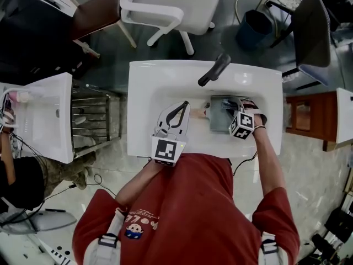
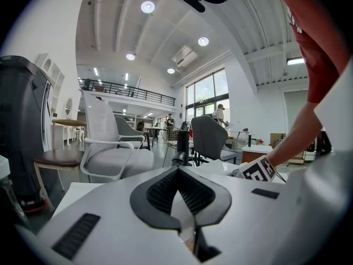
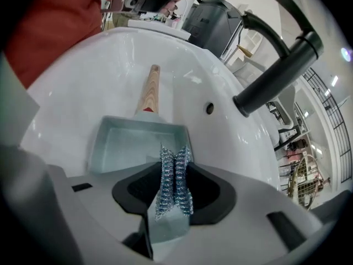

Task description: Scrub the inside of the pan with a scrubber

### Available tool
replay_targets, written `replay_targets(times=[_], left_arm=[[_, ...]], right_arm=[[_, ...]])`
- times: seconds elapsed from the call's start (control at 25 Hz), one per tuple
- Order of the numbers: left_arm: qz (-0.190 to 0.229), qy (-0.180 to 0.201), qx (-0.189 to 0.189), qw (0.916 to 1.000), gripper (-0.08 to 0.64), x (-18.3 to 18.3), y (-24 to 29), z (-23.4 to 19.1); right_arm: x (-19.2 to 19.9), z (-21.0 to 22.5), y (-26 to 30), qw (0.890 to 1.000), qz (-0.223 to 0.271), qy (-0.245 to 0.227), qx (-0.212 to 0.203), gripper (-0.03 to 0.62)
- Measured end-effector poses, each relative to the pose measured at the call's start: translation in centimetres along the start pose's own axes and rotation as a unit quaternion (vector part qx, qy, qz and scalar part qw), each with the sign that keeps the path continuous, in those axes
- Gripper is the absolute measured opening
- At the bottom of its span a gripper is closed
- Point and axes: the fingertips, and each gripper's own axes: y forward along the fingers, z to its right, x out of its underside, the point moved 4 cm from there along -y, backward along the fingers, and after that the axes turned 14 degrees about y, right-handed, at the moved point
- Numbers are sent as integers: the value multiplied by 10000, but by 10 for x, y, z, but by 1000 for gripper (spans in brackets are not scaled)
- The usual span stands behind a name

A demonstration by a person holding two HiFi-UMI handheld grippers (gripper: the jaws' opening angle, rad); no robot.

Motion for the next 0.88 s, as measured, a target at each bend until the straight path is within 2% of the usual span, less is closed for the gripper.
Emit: replay_targets(times=[0.12, 0.24, 0.4, 0.88], left_arm=[[-76, -141, 39, 9999, 14, 5, -2, 3], [81, -11, 44, 10000, 14, 0, 1, 2], [37, 17, 50, 10000, 14, 6, 1, 3], [36, 33, 141, 9999, 14, 4, 4, 10]], right_arm=[[5, -5, -20, 9996, -13, 1, -296, 155], [13, -18, -30, 9982, -111, 17, -590, 155], [27, -43, -35, 9957, -288, 48, -877, 155], [46, -68, -33, 9890, -519, 403, -1323, 153]])
